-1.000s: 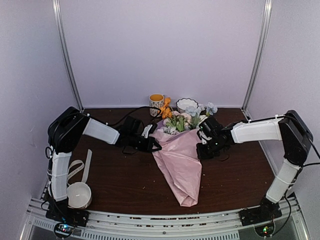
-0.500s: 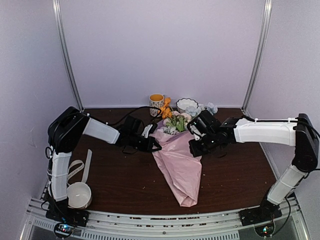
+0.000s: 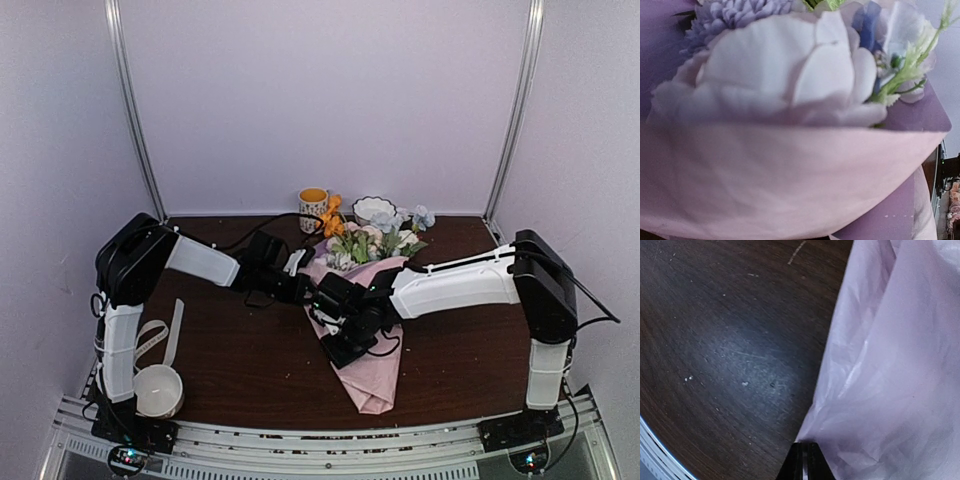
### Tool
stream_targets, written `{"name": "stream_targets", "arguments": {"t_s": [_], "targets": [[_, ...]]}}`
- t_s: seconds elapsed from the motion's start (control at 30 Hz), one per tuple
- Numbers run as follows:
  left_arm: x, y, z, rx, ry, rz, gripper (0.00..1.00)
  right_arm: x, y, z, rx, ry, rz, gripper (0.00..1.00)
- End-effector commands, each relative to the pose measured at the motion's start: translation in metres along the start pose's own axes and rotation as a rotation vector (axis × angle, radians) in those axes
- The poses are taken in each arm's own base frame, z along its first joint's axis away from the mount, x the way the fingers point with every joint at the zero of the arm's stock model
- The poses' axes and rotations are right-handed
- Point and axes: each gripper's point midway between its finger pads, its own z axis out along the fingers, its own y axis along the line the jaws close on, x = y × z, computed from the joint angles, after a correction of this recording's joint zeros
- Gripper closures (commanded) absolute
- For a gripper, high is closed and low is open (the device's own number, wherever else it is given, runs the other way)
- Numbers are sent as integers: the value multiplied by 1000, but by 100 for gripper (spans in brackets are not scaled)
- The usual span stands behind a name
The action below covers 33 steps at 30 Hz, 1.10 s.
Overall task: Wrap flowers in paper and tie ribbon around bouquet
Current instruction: Press the fold line on the folded wrapping paper, then pick up the ribbon from the corner of the board.
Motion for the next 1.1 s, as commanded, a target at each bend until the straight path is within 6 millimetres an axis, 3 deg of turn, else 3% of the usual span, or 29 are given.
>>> {"name": "stream_targets", "arguments": {"t_s": [0.0,0.1,0.27,0.37,0.47,0.57,0.6,0.67,0.77,0.83,0.9,1.07], "targets": [[4,20,-7,-97,28,-11,100,22,-6,14,67,111,-15,94],[-4,18,-14,-126,23,11,98,35,-14,25,103,163,-18,95],[-32,5,-44,-200,-30,66,55,43,-18,32,114,174,-32,96],[-63,-14,-80,-266,-101,129,43,41,-19,30,119,156,-37,96],[-96,-40,-129,-336,-197,210,33,40,-17,30,109,151,-44,96],[-107,-40,-173,-444,-218,231,25,37,-15,32,106,147,-53,96],[-104,-29,-186,-493,-200,204,25,35,-15,32,110,144,-55,96],[-82,14,-212,-621,-130,81,25,33,-16,32,125,141,-64,96],[-24,86,-243,-790,-1,-141,29,30,-18,32,135,128,-66,97],[7,116,-257,-827,16,-257,30,29,-17,32,130,123,-66,97],[30,133,-266,-841,3,-343,32,29,-16,34,124,123,-67,97],[68,150,-268,-903,56,-382,34,30,-17,36,129,122,-79,97]]}}
